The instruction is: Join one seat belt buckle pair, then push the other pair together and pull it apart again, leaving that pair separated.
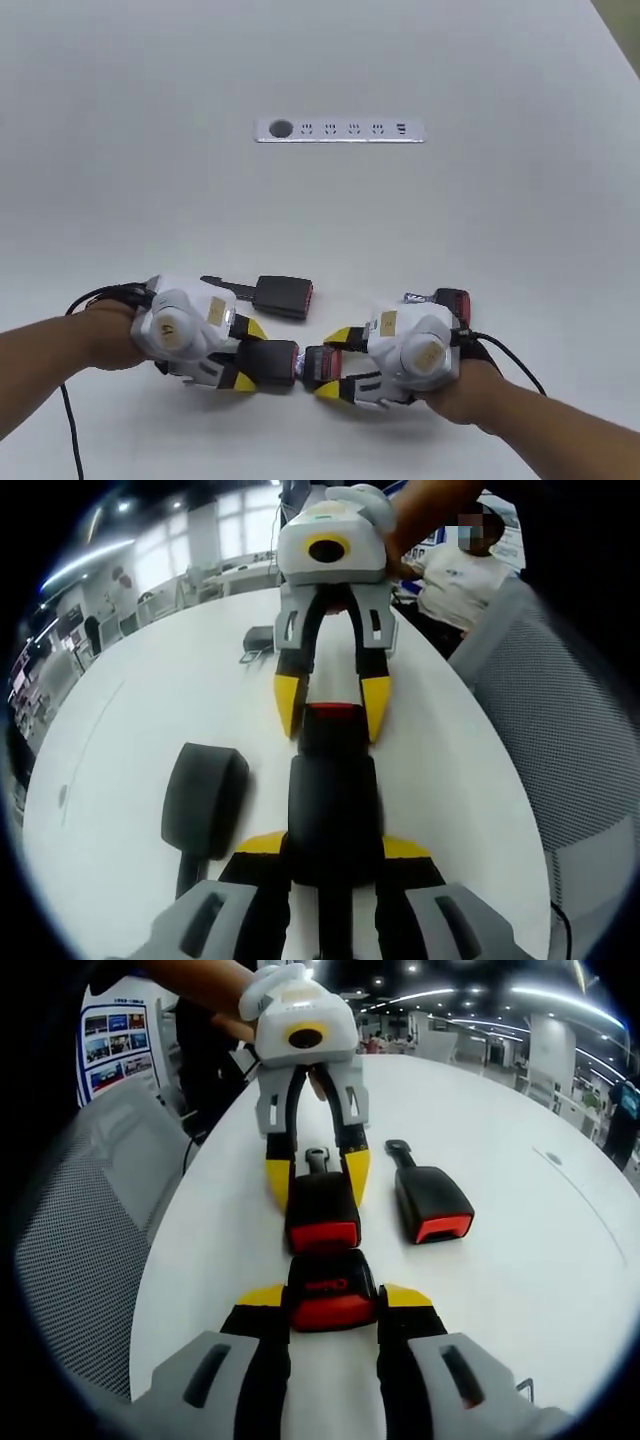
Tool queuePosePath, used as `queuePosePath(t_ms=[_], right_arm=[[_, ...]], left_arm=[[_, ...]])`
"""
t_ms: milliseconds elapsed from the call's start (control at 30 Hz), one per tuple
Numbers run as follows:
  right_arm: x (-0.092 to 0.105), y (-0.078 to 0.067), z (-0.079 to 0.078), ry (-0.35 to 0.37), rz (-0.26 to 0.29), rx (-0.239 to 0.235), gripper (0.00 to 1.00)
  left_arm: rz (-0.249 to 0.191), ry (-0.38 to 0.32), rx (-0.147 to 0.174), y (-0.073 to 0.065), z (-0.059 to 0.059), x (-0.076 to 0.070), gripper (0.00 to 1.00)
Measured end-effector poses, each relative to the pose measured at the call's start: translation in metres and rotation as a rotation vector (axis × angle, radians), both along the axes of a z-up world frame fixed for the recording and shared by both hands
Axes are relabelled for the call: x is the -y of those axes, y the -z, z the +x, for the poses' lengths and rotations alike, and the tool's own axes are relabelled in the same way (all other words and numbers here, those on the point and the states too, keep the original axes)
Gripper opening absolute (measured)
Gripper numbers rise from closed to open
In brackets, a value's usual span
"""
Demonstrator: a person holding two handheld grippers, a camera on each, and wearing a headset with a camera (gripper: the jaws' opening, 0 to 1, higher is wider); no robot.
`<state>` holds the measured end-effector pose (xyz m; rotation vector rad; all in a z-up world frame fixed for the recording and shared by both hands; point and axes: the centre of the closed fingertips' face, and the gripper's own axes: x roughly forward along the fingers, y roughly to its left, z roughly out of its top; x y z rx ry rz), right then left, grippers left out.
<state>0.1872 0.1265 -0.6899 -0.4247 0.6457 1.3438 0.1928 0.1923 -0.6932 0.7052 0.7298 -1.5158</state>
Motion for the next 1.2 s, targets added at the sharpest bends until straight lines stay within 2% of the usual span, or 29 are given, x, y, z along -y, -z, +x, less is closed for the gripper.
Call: queuePosePath(t_ms=[400,967,1200], right_arm=[[0.0004,-0.0035,-0.0003,0.018,0.039,0.004,0.32],[0.0002,-0.0085,-0.0025,0.044,0.068,0.006,0.32],[-0.0003,-0.0097,-0.0030,0.042,0.064,0.010,0.33]], left_arm=[[-0.025,-0.004,-0.012,-0.0004,0.0001,0.0008,0.32],[-0.023,0.006,-0.010,-0.0015,-0.0012,0.0011,0.33],[-0.012,0.006,-0.005,-0.0018,-0.0016,0.0020,0.33]])
